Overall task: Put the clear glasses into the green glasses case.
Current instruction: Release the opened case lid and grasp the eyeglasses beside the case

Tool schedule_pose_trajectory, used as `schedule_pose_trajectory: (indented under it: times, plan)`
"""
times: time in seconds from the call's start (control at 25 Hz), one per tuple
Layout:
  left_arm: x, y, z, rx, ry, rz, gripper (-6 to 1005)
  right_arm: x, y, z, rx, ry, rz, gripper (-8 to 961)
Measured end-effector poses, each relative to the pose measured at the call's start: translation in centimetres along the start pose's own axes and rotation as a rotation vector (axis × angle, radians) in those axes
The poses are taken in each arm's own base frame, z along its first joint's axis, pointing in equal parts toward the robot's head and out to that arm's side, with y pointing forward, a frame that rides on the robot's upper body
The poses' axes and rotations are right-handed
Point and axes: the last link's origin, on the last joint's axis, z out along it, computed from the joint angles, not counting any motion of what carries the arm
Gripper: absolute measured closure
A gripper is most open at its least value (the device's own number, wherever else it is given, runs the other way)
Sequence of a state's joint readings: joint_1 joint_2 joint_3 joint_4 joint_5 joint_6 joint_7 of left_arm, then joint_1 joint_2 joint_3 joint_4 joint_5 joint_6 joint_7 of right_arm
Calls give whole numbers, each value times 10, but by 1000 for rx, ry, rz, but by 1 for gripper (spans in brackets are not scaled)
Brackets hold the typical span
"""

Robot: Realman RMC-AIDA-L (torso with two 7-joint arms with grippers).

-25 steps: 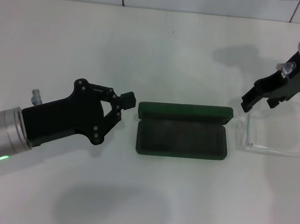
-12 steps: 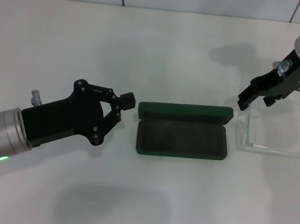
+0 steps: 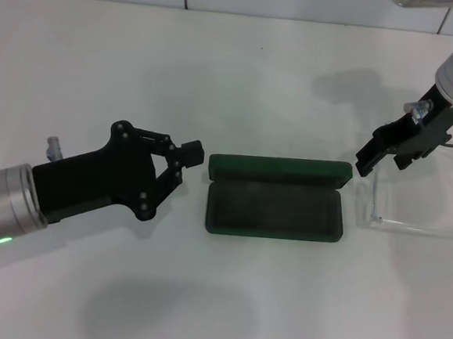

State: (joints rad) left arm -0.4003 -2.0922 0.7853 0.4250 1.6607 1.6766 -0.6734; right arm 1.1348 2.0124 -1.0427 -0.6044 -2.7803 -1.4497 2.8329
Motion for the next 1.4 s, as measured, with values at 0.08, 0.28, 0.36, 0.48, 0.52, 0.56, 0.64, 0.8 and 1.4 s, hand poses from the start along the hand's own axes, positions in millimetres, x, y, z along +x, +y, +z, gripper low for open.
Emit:
schedule_pose_trajectory:
  times: [0.08,0.28,0.36,0.48,0.52,0.56,0.64,0.8,1.4]
  plan:
    - [0,0,0,1,0,-1,978,0,0,0,5,2,0,274]
    - [0,1,-1,3,0,-3,978,1,0,1,19,10,-10,299]
    - [-1,1,-1,4,0,-4,978,2,-2,1,23,14,-9,318]
    - [-1,1,-1,5,0,-6,978,5,-4,2,25,22,-3,338]
    - [-1,1,-1,5,0,-6,978,5,-4,3,24,24,-2,338]
    - [-1,1,-1,5,0,-6,977,6,-5,3,24,27,0,337]
    - [-1,1,-2,6,0,-7,977,9,-6,3,22,34,5,337]
    - [-2,2,-2,6,1,-13,977,13,-9,4,23,49,11,364]
    - [-2,3,-1,8,2,-17,977,10,-13,1,44,24,7,466]
